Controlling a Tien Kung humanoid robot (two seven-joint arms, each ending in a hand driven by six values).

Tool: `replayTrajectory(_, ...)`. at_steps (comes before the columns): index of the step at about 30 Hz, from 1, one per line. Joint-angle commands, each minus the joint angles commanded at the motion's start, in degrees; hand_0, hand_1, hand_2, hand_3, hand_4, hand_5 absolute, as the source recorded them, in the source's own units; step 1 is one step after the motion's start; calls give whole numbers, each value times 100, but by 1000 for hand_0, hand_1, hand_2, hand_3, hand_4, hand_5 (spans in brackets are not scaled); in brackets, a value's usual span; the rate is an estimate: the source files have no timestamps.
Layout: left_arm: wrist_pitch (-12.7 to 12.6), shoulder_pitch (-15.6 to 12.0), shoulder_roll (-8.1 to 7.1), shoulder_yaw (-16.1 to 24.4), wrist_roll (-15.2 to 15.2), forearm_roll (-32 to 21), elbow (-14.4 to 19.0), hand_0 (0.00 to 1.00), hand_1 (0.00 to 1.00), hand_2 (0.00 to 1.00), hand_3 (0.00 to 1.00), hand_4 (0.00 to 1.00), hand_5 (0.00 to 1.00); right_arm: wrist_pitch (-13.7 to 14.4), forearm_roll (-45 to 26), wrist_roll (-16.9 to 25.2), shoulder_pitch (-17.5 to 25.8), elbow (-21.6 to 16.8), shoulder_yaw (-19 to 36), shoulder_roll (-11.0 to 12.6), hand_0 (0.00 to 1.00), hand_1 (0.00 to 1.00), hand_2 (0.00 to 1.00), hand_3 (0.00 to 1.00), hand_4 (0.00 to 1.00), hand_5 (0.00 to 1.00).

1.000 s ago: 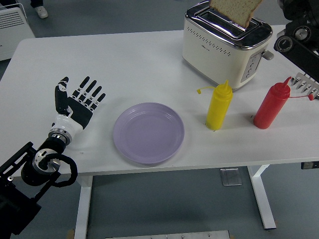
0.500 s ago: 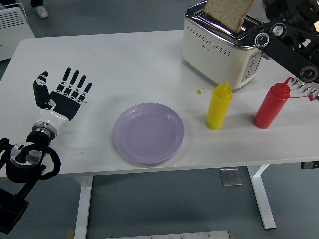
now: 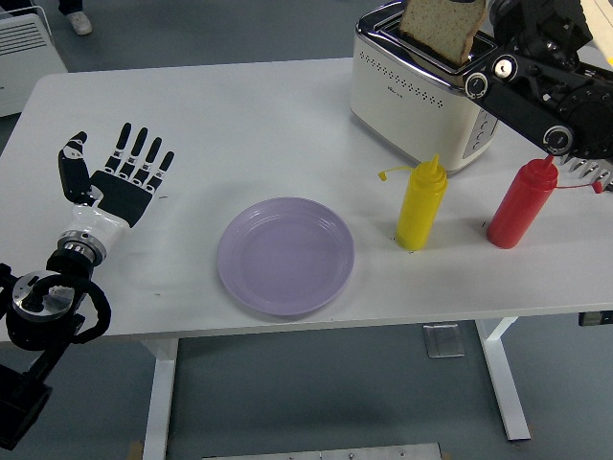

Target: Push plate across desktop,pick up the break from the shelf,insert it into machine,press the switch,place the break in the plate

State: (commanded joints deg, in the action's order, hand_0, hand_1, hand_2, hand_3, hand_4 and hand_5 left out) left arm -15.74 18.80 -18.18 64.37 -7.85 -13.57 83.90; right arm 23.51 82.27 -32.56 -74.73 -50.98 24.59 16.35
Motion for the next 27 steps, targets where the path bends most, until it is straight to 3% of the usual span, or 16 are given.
replayTrajectory(16,-26,22,-29,97,36,-243,141,825,765,741,707,641,998,300,-149,191,-6,492,-632,-249,271,429,458,480,353,2)
replayTrajectory(17,-26,21,-28,100,38,-253,142,824,765,740,708,640,998,303,-165,201,1,503,-657,-263,276,444,477,498,318,2)
replayTrajectory(27,-10,21,-26,135,48,-394,156,825,764,740,709,639,998,116,-486,385,112,539,-811,-360,251,477,518,518,339,2)
